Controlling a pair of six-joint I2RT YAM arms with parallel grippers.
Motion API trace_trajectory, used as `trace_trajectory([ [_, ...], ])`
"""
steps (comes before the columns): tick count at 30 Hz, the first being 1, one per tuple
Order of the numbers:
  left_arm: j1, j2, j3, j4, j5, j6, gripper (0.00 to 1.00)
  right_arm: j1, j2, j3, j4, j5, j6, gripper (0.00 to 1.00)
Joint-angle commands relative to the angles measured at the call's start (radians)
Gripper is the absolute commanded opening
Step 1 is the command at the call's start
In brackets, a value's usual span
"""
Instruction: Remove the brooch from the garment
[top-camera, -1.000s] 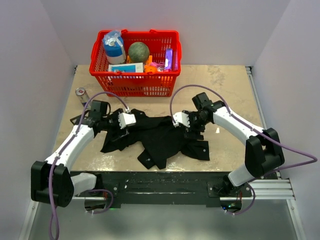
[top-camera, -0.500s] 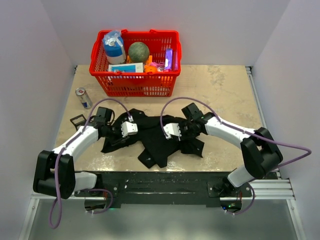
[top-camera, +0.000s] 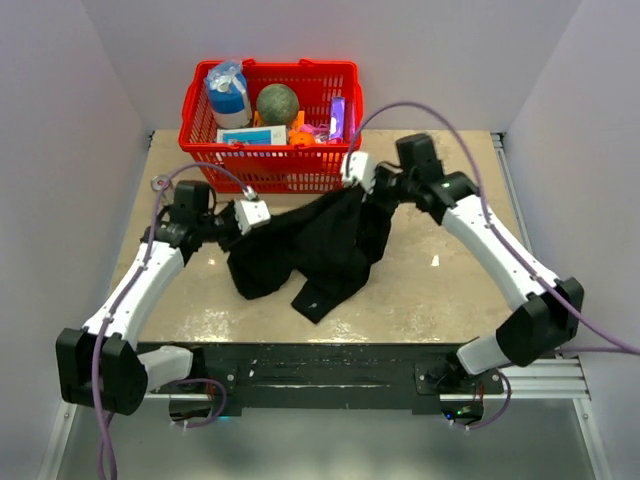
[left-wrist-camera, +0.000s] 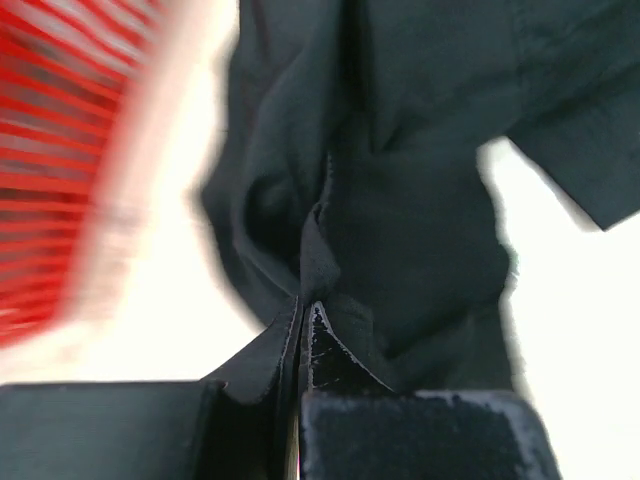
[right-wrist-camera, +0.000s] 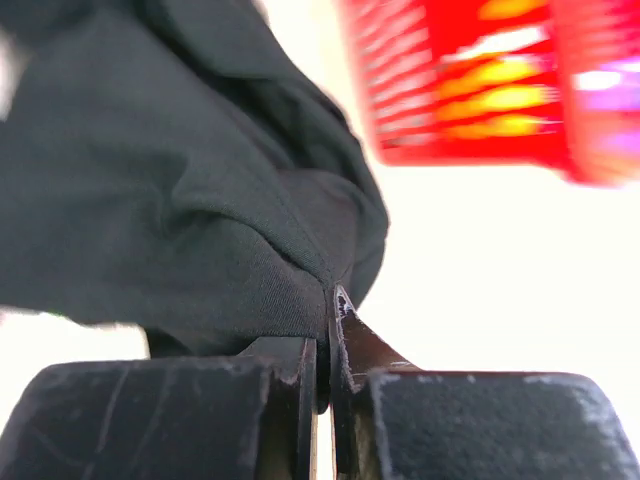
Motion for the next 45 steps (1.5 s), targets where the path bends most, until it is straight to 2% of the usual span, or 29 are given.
trace_trajectory([
  [1, 0.014, -0.061, 0.235, 0.092, 0.070, -0.155, 0.00, -0.124, -0.082, 0.144, -0.089, -0.110, 0.227, 0.00],
  [6, 0.014, 0.005, 0.517, 0.051, 0.132, -0.284, 0.00, -0.351, -0.052, 0.228, -0.107, -0.237, 0.400, 0.00],
  [11, 0.014, 0.017, 0.631, 0.056, 0.163, -0.319, 0.00, -0.520, 0.019, 0.239, -0.074, -0.288, 0.503, 0.00],
  [14, 0.011, 0.036, 0.665, 0.017, 0.192, -0.313, 0.00, -0.555, 0.072, 0.258, -0.060, -0.286, 0.538, 0.00],
  [16, 0.006, 0.036, 0.639, -0.003, 0.199, -0.313, 0.00, -0.559, 0.097, 0.265, -0.052, -0.277, 0.548, 0.01],
  [18, 0.003, 0.019, 0.585, -0.004, 0.198, -0.313, 0.00, -0.560, 0.121, 0.273, -0.049, -0.267, 0.554, 0.11],
  [20, 0.003, -0.001, 0.539, 0.000, 0.187, -0.313, 0.00, -0.560, 0.122, 0.267, -0.045, -0.227, 0.554, 0.35],
  [22, 0.003, -0.027, 0.490, -0.007, 0.170, -0.307, 0.00, -0.560, 0.102, 0.250, -0.034, -0.202, 0.548, 0.47],
  [27, 0.003, -0.084, 0.349, -0.105, 0.051, -0.184, 0.00, -0.560, 0.057, 0.149, -0.052, -0.176, 0.497, 0.57],
  [31, 0.006, -0.153, 0.199, -0.177, -0.113, -0.054, 0.00, -0.560, 0.074, 0.097, -0.109, -0.210, 0.488, 0.58],
  [34, 0.006, -0.176, 0.098, -0.202, -0.153, -0.021, 0.00, -0.560, 0.111, 0.054, -0.097, -0.275, 0.535, 0.60],
  [35, 0.006, -0.176, 0.081, -0.198, -0.159, -0.034, 0.03, -0.560, 0.123, 0.034, -0.086, -0.283, 0.552, 0.63],
  [36, 0.002, -0.164, 0.065, -0.178, -0.167, -0.050, 0.11, -0.559, 0.134, 0.029, -0.075, -0.299, 0.552, 0.67],
  [37, -0.002, -0.158, 0.068, -0.165, -0.173, -0.073, 0.21, -0.560, 0.144, 0.031, -0.072, -0.308, 0.551, 0.68],
  [38, -0.002, -0.151, 0.077, -0.153, -0.170, -0.124, 0.37, -0.560, 0.172, 0.047, -0.075, -0.306, 0.534, 0.68],
  [39, -0.011, -0.148, 0.103, -0.121, -0.167, -0.148, 0.44, -0.560, 0.186, 0.063, -0.104, -0.308, 0.510, 0.69],
  [41, -0.023, -0.157, 0.123, -0.083, -0.141, -0.205, 0.57, -0.559, 0.213, 0.116, -0.187, -0.340, 0.362, 0.69],
  [42, -0.043, -0.180, 0.119, -0.045, -0.130, -0.213, 0.59, -0.559, 0.229, 0.121, -0.230, -0.345, 0.326, 0.69],
  [45, -0.095, -0.231, 0.033, 0.000, -0.060, -0.174, 0.63, -0.553, 0.241, 0.078, -0.220, -0.310, 0.231, 0.69],
])
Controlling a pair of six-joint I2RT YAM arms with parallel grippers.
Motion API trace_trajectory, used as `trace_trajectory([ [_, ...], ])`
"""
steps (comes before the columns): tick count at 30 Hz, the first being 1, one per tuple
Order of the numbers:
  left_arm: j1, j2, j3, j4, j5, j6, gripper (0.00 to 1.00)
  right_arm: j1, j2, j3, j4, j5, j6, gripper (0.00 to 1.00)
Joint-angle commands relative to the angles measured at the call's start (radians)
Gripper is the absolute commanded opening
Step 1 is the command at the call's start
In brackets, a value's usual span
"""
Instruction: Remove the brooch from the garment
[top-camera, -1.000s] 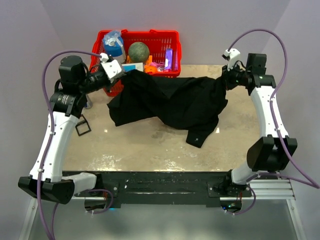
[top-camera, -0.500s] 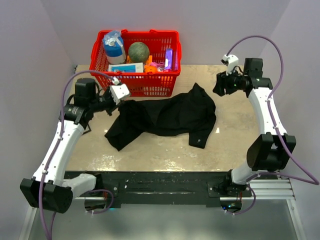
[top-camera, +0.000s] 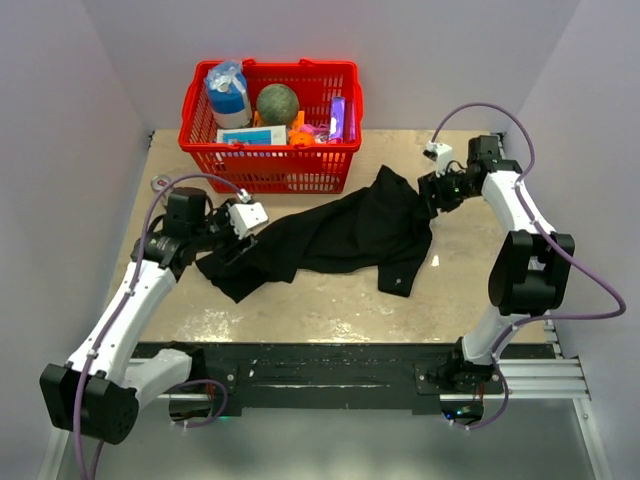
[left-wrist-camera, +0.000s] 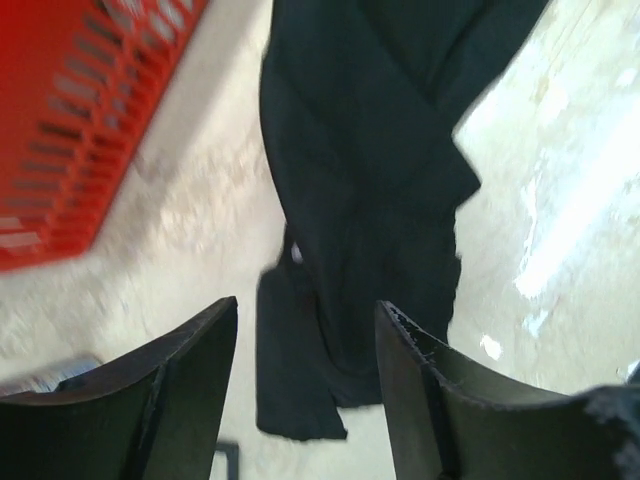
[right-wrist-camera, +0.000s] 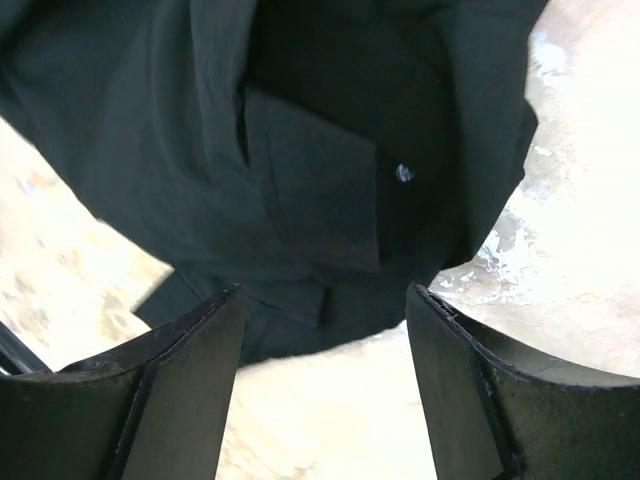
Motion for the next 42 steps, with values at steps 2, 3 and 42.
trace_trajectory([
  [2, -0.083, -0.081, -0.089, 0.093, 0.105, 0.088, 0.63, 0.027, 0.010, 0.014, -0.112, 0.025, -0.321, 0.68],
  [3, -0.093, -0.076, -0.105, 0.050, 0.096, 0.124, 0.62, 0.030, 0.007, 0.006, -0.159, 0.046, -0.368, 0.67],
  [42, -0.104, 0.042, -0.166, 0.280, -0.085, -0.004, 0.22, 0.455, -0.238, 0.364, -0.359, 0.051, -0.550, 0.00],
])
